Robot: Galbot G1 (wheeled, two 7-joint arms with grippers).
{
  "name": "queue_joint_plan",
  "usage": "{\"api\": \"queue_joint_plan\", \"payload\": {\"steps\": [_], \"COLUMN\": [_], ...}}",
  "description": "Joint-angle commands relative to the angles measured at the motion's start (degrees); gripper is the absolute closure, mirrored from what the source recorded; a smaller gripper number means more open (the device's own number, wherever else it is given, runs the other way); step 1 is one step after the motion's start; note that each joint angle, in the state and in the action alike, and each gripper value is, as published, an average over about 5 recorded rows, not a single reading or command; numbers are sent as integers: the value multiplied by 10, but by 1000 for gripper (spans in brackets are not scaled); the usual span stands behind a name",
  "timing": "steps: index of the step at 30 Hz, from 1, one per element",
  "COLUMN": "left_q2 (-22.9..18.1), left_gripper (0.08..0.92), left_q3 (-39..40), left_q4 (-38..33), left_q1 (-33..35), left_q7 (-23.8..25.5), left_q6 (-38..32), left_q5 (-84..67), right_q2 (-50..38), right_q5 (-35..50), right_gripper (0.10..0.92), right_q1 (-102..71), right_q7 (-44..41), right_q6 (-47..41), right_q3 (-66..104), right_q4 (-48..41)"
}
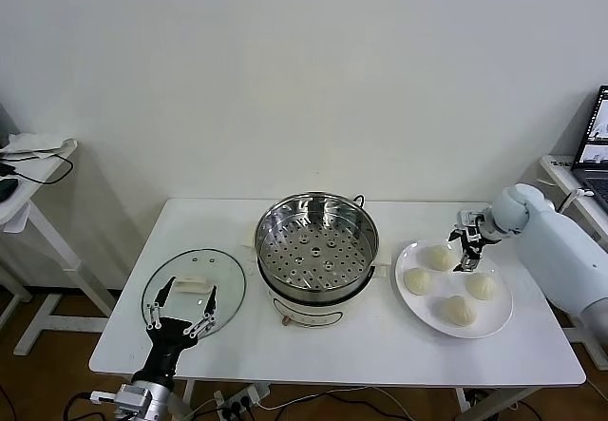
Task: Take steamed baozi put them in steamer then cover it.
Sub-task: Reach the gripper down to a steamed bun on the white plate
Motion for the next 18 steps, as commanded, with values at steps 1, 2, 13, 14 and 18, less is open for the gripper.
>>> {"api": "queue_joint_plan", "payload": {"steps": [1,2,13,14,18], "left_q2": [0,0,1,1,1], "left_gripper": [177,177,177,177,177], "left_q3": [0,0,-2,-3,-3], "left_q4": [4,4,11,11,12], "left_q1": [0,0,-1,-1,-1], "left_q7": [0,0,0,0,0], "left_q6": [-1,-1,-5,-6,-7], "left_q5": [2,3,7,7,8], "right_q2": [27,29,40,40,42], "right_q5": [-23,-25,-42,-45,-50], "right_gripper": [203,203,203,203,223], "right_q1": [8,8,4,4,2], "right_q7": [-2,-1,2,2,2], "right_q6": [4,6,13,13,13], "right_q3": [8,10,21,22,24], "right_q4": [-37,-39,-46,-47,-49]}}
